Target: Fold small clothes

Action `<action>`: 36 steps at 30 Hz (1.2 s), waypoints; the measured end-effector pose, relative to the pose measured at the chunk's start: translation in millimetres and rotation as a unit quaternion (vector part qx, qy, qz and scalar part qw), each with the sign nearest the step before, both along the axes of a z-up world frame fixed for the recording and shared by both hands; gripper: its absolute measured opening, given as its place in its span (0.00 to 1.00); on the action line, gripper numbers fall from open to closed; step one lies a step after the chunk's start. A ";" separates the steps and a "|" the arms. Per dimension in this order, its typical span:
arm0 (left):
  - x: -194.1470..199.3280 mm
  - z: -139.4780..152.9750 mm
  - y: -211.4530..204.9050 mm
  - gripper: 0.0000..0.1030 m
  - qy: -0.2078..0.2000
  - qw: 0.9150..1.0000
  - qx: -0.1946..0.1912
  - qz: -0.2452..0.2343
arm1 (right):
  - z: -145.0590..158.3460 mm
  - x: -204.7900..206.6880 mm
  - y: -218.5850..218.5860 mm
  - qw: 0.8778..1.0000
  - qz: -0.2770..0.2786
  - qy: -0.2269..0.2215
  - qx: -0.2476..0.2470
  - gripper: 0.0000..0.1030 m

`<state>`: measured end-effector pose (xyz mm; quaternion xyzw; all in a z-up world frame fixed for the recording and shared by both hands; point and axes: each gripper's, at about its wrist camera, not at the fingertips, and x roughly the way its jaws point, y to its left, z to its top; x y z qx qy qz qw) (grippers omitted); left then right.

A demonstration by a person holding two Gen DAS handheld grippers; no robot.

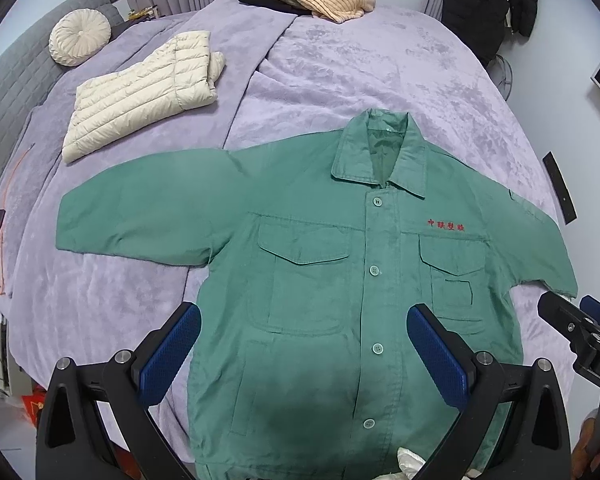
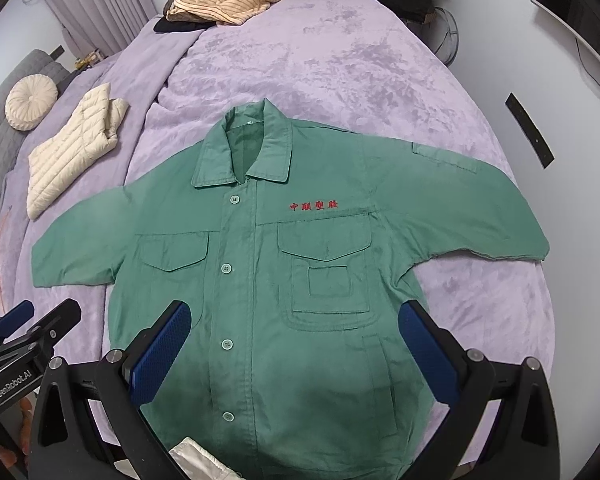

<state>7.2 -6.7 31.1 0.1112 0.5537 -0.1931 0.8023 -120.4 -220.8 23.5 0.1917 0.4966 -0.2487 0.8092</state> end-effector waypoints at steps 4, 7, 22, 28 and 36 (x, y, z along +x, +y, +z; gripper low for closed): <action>-1.1 -0.8 -1.1 1.00 0.000 1.000 0.004 0.000 | -1.7 -2.8 -0.8 1.000 -0.003 0.001 0.004 1.00; -2.1 -0.9 -1.5 1.00 -0.002 1.000 0.005 -0.003 | -1.5 -3.9 -1.7 1.000 -0.004 0.001 0.006 1.00; -7.2 -2.8 -0.2 1.00 0.000 1.000 0.009 0.002 | -5.1 -5.1 -0.4 1.000 -0.003 0.002 0.013 1.00; -8.2 -4.6 -2.1 1.00 0.000 1.000 0.012 -0.003 | -7.7 -5.5 0.2 1.000 -0.006 0.001 0.016 1.00; -9.7 -5.6 -2.2 1.00 0.000 1.000 0.013 -0.002 | -9.4 -5.9 -1.4 1.000 -0.006 0.002 0.018 1.00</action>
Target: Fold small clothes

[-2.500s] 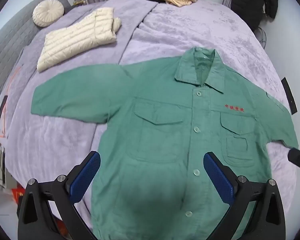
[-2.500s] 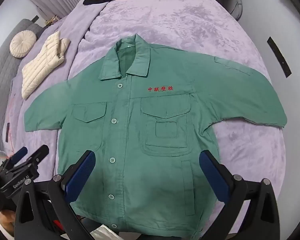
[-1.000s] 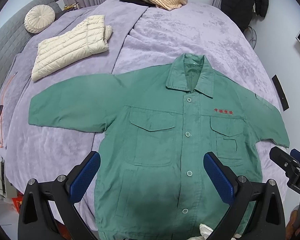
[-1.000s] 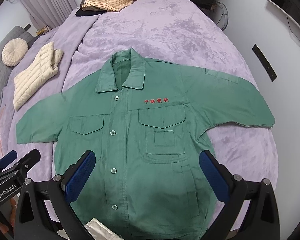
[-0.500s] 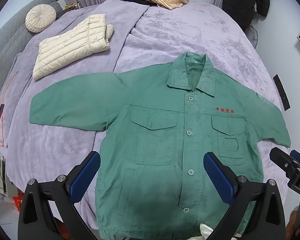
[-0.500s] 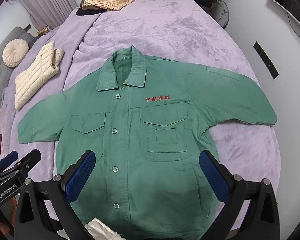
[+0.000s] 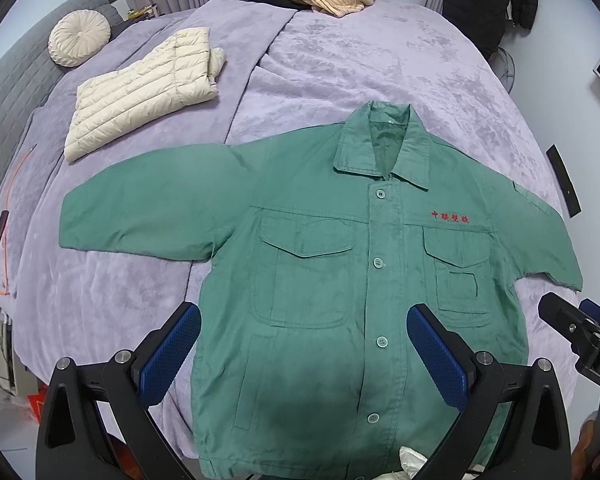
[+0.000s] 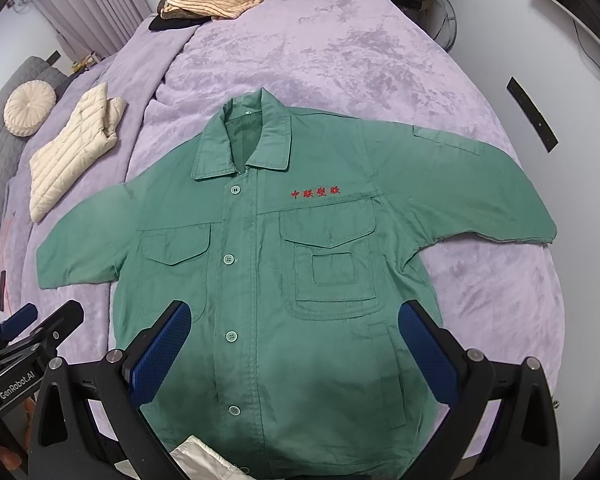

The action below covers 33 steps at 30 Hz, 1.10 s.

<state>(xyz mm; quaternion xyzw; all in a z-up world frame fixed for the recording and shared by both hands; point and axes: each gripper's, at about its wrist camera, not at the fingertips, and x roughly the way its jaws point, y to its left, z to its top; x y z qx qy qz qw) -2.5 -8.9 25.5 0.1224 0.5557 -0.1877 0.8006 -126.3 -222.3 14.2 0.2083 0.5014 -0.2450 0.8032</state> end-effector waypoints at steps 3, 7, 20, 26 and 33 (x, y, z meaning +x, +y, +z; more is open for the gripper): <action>0.0 -0.4 0.4 1.00 0.000 1.000 0.000 0.000 | 0.9 0.4 -1.1 1.000 -0.001 0.000 0.001 1.00; -0.3 -1.0 0.8 1.00 0.001 1.000 0.000 0.000 | -2.0 0.4 1.6 1.000 -0.001 0.002 0.002 1.00; -0.2 -1.3 1.2 1.00 0.001 1.000 0.000 0.000 | -5.0 5.1 1.0 1.000 0.005 0.010 0.010 1.00; -0.4 -2.0 1.7 1.00 0.001 1.000 0.000 -0.001 | -5.1 5.5 0.7 1.000 0.003 0.011 0.012 1.00; -2.1 -5.2 2.6 1.00 0.003 1.000 0.000 -0.001 | -4.8 5.7 -0.3 1.000 0.003 0.012 0.013 1.00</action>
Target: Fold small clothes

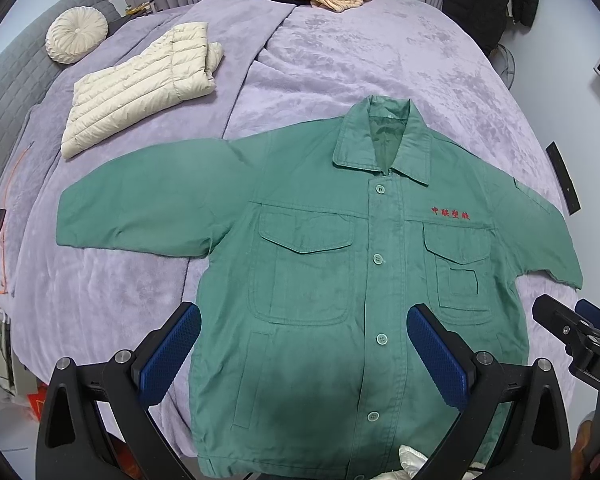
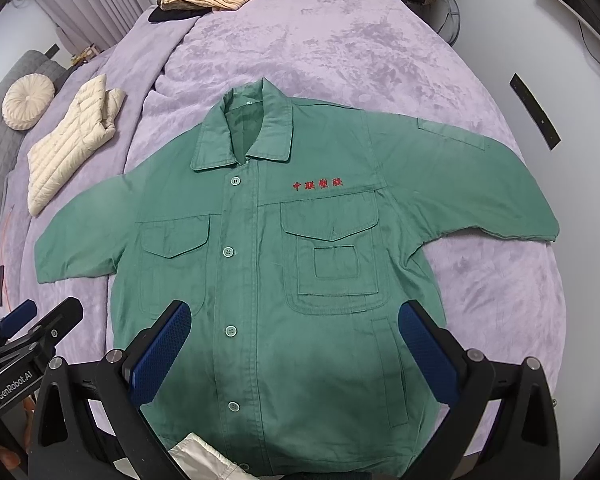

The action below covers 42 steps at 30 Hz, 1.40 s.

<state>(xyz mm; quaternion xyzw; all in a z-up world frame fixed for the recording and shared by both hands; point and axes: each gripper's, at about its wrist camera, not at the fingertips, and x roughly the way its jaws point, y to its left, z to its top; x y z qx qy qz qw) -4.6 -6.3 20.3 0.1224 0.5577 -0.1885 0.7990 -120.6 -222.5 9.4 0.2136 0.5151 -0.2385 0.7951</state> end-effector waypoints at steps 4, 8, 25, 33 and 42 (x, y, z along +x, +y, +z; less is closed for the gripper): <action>-0.2 -0.3 0.0 1.00 0.000 1.000 0.000 0.000 | -1.6 -0.9 0.5 1.000 -0.001 0.002 0.001 1.00; -2.7 -1.8 -1.1 1.00 0.001 1.000 0.001 0.000 | -5.1 -3.1 -2.0 1.000 -0.002 0.005 0.002 1.00; 3.5 -17.3 6.5 1.00 0.032 0.999 -0.011 0.001 | -11.6 -3.8 -5.6 1.000 0.000 0.009 0.012 1.00; 45.9 -59.4 57.8 1.00 0.071 0.995 -0.049 0.044 | -38.5 22.3 29.5 0.998 0.049 0.028 0.024 1.00; 162.0 -133.3 202.1 1.00 0.050 0.976 -0.087 0.191 | -83.8 76.3 89.7 0.992 0.103 0.055 0.051 1.00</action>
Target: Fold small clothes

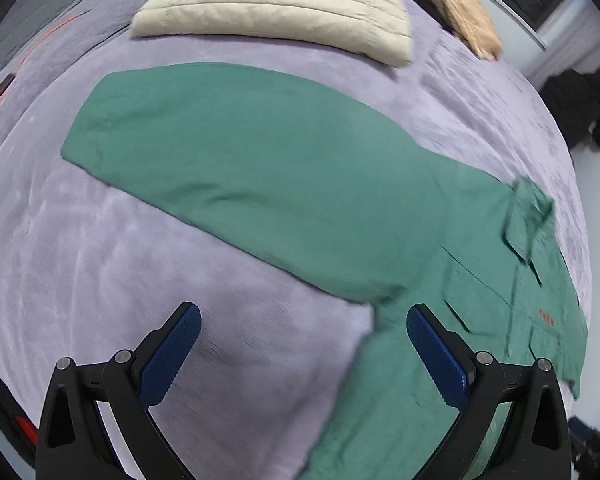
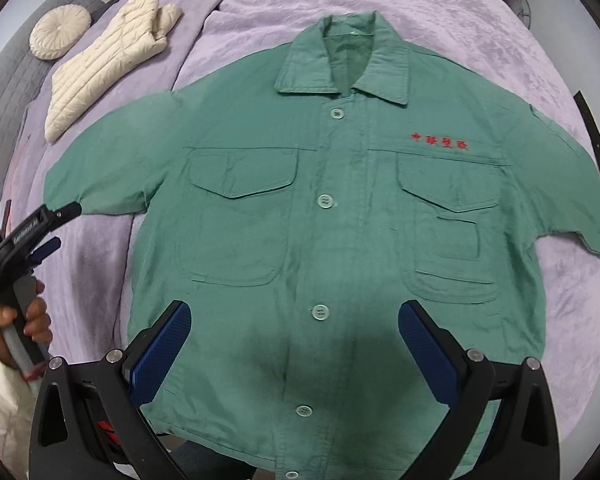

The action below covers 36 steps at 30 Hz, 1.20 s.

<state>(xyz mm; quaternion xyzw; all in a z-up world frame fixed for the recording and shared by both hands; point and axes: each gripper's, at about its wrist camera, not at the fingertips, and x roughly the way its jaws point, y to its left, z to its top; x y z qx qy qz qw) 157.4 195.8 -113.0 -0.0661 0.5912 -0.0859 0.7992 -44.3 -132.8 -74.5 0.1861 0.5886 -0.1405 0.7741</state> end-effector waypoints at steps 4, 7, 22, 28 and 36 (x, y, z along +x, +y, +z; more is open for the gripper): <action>48.4 -40.3 70.1 1.00 -0.004 0.996 -0.011 0.087 | -22.8 24.9 24.6 1.000 0.021 0.013 0.015 1.00; 75.0 -72.9 109.2 1.00 0.002 0.990 -0.024 0.138 | -38.0 42.7 41.0 0.999 0.042 0.024 0.013 1.00; 111.4 -65.4 145.1 0.04 -0.076 0.979 -0.091 0.167 | -42.4 51.2 51.2 0.999 0.026 0.016 0.029 1.00; 97.4 16.0 63.6 0.04 -0.155 0.980 -0.122 0.040 | -28.1 39.1 22.8 0.999 -0.001 -0.011 0.032 1.00; 53.8 84.7 -121.2 0.04 -0.188 0.955 -0.163 -0.164 | -13.0 7.6 -26.9 0.998 -0.036 -0.037 0.036 1.00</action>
